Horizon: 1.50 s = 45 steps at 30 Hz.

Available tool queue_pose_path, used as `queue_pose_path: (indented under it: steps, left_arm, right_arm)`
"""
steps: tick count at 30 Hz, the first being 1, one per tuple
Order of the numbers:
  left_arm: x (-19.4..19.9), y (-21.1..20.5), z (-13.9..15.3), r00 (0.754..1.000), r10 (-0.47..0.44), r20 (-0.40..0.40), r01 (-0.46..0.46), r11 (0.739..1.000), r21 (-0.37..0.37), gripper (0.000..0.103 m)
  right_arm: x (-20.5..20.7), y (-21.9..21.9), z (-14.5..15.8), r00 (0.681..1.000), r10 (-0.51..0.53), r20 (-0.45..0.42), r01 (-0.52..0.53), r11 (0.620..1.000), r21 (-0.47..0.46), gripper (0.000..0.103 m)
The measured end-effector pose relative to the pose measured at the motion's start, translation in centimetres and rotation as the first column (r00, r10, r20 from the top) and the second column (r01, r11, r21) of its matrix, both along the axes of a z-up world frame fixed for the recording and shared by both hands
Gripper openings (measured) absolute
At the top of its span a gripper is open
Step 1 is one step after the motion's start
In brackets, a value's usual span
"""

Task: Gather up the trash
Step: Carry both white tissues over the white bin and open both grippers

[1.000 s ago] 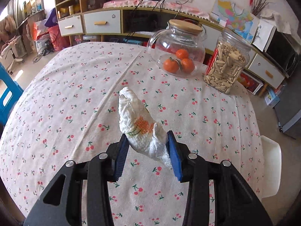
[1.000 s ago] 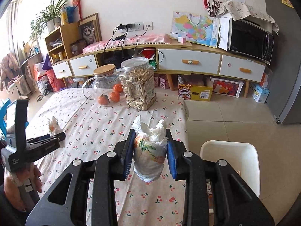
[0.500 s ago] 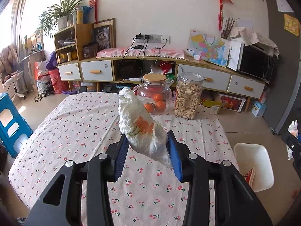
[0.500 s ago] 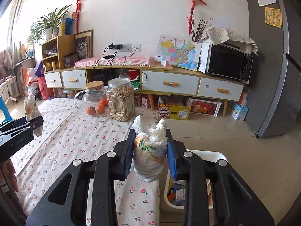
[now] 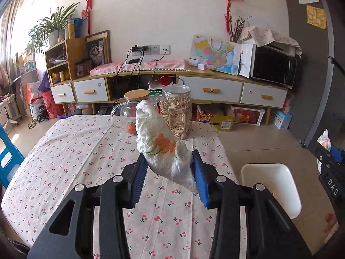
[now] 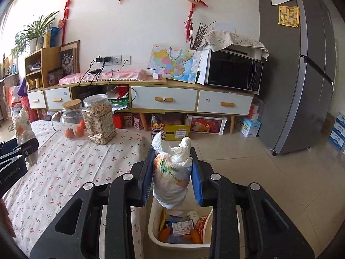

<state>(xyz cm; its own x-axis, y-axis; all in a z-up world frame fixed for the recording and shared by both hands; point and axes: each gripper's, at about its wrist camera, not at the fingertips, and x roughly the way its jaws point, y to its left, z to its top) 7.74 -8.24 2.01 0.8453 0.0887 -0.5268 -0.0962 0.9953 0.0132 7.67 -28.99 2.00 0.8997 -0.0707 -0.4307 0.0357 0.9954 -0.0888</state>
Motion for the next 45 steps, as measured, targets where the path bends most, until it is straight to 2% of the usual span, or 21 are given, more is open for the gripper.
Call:
queue_pose_path:
  steps: [9, 17, 18, 19, 21, 23, 25, 37, 45]
  left_arm:
    - [1.9, -4.6, 0.2, 0.997, -0.072, 0.006, 0.072, 0.997, 0.005, 0.042]
    - [3.7, -7.8, 0.2, 0.991, -0.134, 0.009, 0.133, 0.991, 0.029, 0.042]
    - [3.9, -8.3, 0.2, 0.99, -0.143, 0.011, 0.142, 0.989, 0.033, 0.042]
    - [4.1, -8.9, 0.3, 0.988, -0.152, 0.011, 0.151, 0.988, 0.037, 0.042]
    - [4.6, -9.9, 0.4, 0.985, -0.17, 0.011, 0.17, 0.985, 0.041, 0.042]
    - [4.8, -10.8, 0.4, 0.981, -0.192, 0.013, 0.191, 0.98, 0.048, 0.042]
    - [5.0, -11.9, 0.5, 0.977, -0.214, 0.015, 0.213, 0.976, 0.053, 0.042]
    - [5.5, -17.7, 0.6, 0.949, -0.314, 0.01, 0.312, 0.946, 0.09, 0.043]
    - [6.4, -21.1, 0.5, 0.932, -0.362, 0.007, 0.359, 0.927, 0.109, 0.045]
  right_arm:
    - [1.9, -3.3, -0.4, 0.996, -0.089, -0.002, 0.089, 0.996, 0.005, 0.03]
    - [4.4, -6.7, -1.0, 0.983, -0.182, -0.041, 0.184, 0.98, 0.069, 0.031]
    - [4.6, -7.0, -1.1, 0.98, -0.192, -0.054, 0.196, 0.978, 0.073, 0.04]
    - [4.7, -7.5, -1.2, 0.975, -0.214, -0.061, 0.218, 0.973, 0.078, 0.059]
    - [4.5, -8.6, -1.0, 0.964, -0.261, -0.052, 0.265, 0.959, 0.101, 0.068]
    - [4.1, -9.7, -0.7, 0.954, -0.297, -0.046, 0.301, 0.947, 0.115, 0.071]
    - [3.7, -10.9, -0.4, 0.938, -0.344, -0.034, 0.345, 0.929, 0.13, 0.081]
    - [1.1, -16.3, 0.8, 0.857, -0.515, -0.003, 0.503, 0.835, 0.225, 0.093]
    - [-0.3, -19.1, 1.0, 0.808, -0.589, -0.005, 0.568, 0.777, 0.272, 0.096]
